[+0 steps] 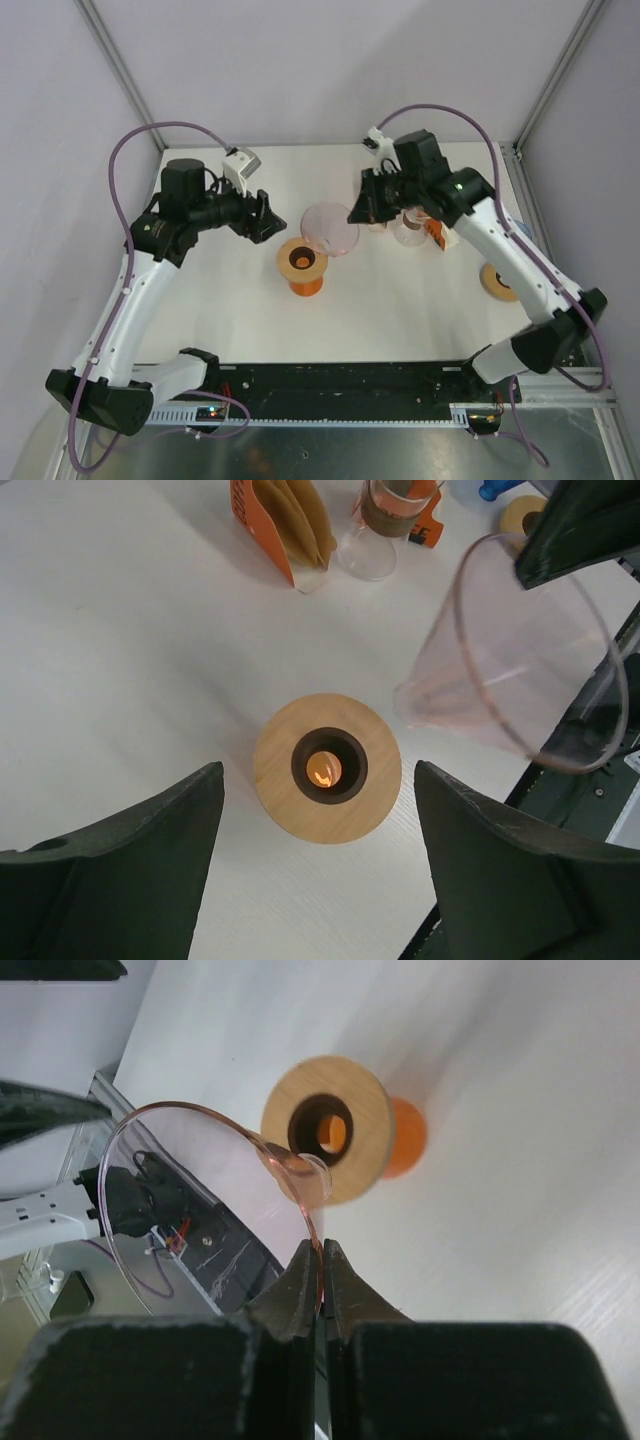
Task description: Place the coffee filter in the dripper
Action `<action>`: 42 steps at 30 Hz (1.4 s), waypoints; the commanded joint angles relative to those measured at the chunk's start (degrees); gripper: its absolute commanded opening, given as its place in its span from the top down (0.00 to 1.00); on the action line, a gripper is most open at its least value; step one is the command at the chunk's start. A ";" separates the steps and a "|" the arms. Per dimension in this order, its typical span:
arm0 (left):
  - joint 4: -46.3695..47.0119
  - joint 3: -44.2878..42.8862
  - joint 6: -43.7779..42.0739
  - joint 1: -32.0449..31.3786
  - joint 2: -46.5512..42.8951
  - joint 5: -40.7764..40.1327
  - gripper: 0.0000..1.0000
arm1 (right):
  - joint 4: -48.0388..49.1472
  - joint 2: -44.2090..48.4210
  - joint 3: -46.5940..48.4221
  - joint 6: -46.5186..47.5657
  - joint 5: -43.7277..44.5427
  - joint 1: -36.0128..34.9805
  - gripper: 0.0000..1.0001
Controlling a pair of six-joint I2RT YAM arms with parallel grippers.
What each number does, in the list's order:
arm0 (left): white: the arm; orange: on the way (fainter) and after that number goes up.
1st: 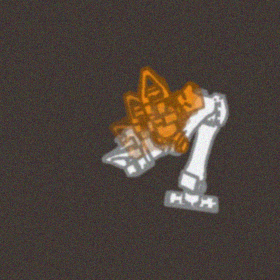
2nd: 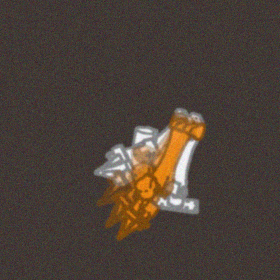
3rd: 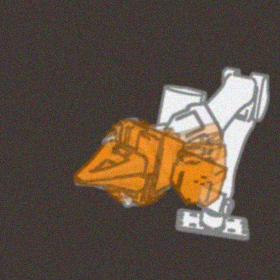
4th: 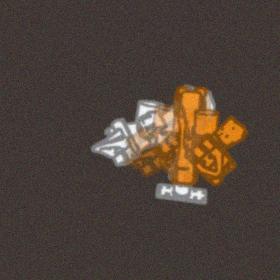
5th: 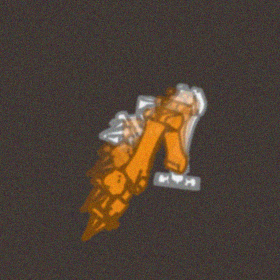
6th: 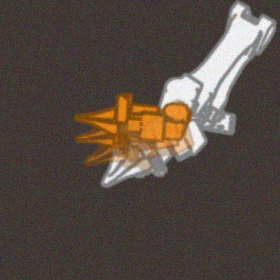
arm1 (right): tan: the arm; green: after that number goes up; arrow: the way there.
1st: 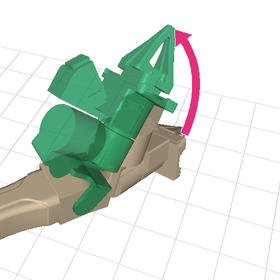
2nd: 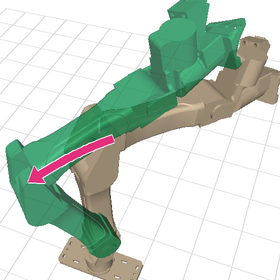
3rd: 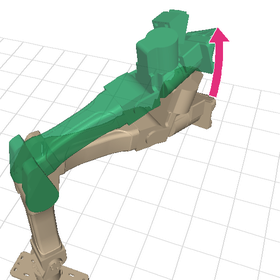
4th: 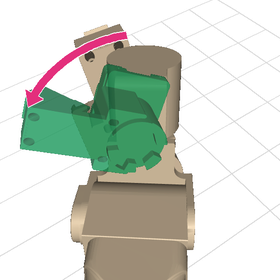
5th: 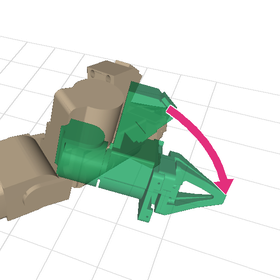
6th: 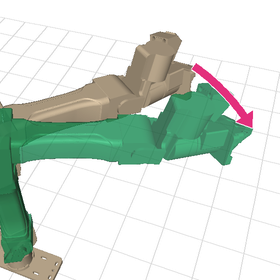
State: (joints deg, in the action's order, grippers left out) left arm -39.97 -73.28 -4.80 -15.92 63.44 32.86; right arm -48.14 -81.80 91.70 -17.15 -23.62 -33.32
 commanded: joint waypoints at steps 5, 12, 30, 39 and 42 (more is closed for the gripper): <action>0.06 -5.19 4.15 -0.47 1.18 -2.61 0.18 | -4.40 -15.12 17.96 0.22 0.59 -5.42 1.00; 0.15 -5.08 5.23 -0.44 3.27 -6.35 0.17 | -6.80 -21.99 23.29 1.23 0.30 -6.78 1.00; 0.14 0.16 2.01 -0.43 7.78 -5.95 0.27 | -11.50 -27.93 27.79 3.33 1.32 -7.33 1.00; 0.14 2.10 1.60 -0.58 9.14 -4.48 0.39 | -13.08 -29.45 29.07 4.12 2.00 -7.70 1.00; 0.20 2.54 1.32 -0.59 9.85 -4.52 0.46 | -13.14 -29.70 28.99 4.50 2.56 -7.91 1.00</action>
State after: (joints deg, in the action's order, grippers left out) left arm -40.45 -71.42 -2.07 -16.25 72.66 27.11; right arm -61.10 -111.18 117.25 -13.39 -21.17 -40.64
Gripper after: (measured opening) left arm 0.581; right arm 0.020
